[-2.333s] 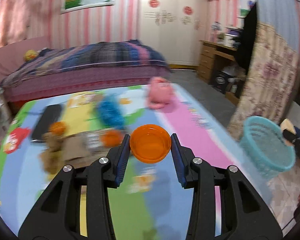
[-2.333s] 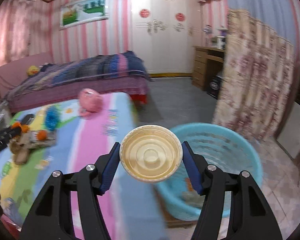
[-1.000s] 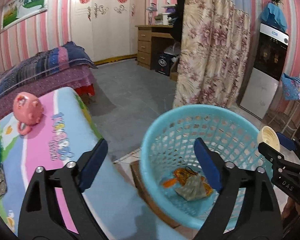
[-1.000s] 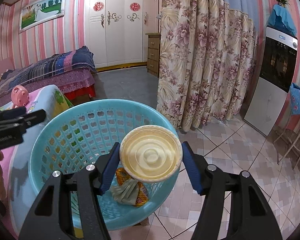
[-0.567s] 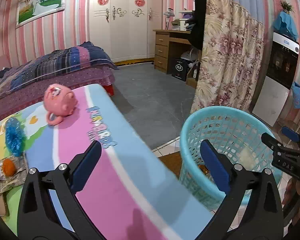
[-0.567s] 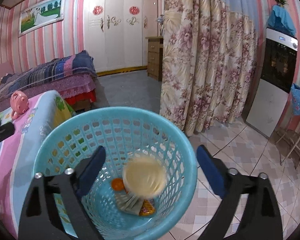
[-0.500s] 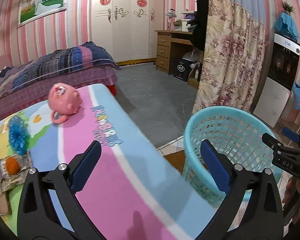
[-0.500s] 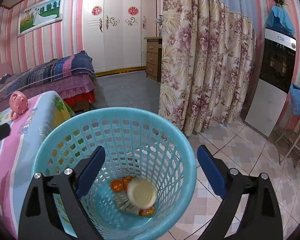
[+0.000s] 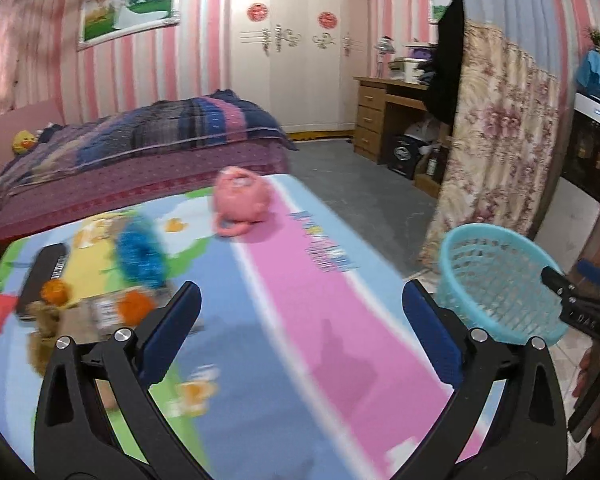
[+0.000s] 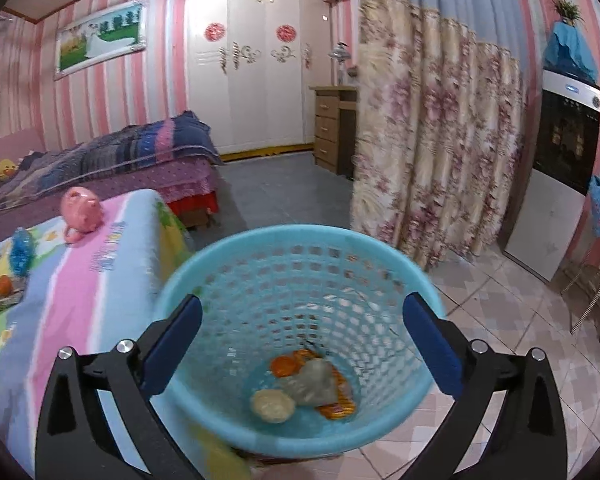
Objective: Collect trash
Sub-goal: 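Move both open grippers back over the bed cover toward the remaining trash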
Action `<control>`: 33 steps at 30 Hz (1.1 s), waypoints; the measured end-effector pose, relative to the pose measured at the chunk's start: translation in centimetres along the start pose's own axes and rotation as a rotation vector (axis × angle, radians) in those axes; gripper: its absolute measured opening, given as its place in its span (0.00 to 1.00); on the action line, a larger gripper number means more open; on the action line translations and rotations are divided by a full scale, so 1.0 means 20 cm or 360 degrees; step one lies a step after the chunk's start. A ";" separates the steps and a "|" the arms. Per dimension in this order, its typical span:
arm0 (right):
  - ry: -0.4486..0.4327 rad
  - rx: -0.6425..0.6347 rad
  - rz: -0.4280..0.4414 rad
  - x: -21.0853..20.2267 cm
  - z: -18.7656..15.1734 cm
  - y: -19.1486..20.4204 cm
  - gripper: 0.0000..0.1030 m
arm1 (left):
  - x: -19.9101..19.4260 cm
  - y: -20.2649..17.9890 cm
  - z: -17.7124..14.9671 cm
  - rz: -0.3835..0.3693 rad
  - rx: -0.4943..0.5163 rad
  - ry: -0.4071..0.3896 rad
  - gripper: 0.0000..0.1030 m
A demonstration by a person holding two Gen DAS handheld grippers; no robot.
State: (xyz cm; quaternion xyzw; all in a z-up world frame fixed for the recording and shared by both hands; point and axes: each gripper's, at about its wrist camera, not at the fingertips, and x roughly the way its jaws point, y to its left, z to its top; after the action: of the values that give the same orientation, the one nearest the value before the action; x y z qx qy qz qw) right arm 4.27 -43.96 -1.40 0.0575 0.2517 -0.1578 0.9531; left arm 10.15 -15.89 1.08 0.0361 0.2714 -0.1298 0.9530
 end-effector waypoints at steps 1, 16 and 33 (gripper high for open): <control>-0.0001 -0.0019 0.0022 -0.01 0.01 0.05 0.95 | -0.03 0.06 -0.01 0.0023 -0.0017 0.0006 0.95; -0.0067 -0.0424 0.0270 -0.13 0.07 0.80 0.95 | -0.18 0.79 -0.13 0.0342 -0.0204 0.0039 0.95; -0.0027 -0.0436 0.0530 -0.08 0.08 1.33 0.95 | -0.16 1.24 -0.24 0.0495 -0.0382 0.0099 0.95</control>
State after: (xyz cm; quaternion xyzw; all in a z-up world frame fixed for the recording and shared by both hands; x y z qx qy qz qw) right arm 12.51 -18.72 1.64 -0.0329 0.2497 0.0371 0.9670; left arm 11.70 9.31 -1.45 -0.0323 0.3056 0.0533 0.9501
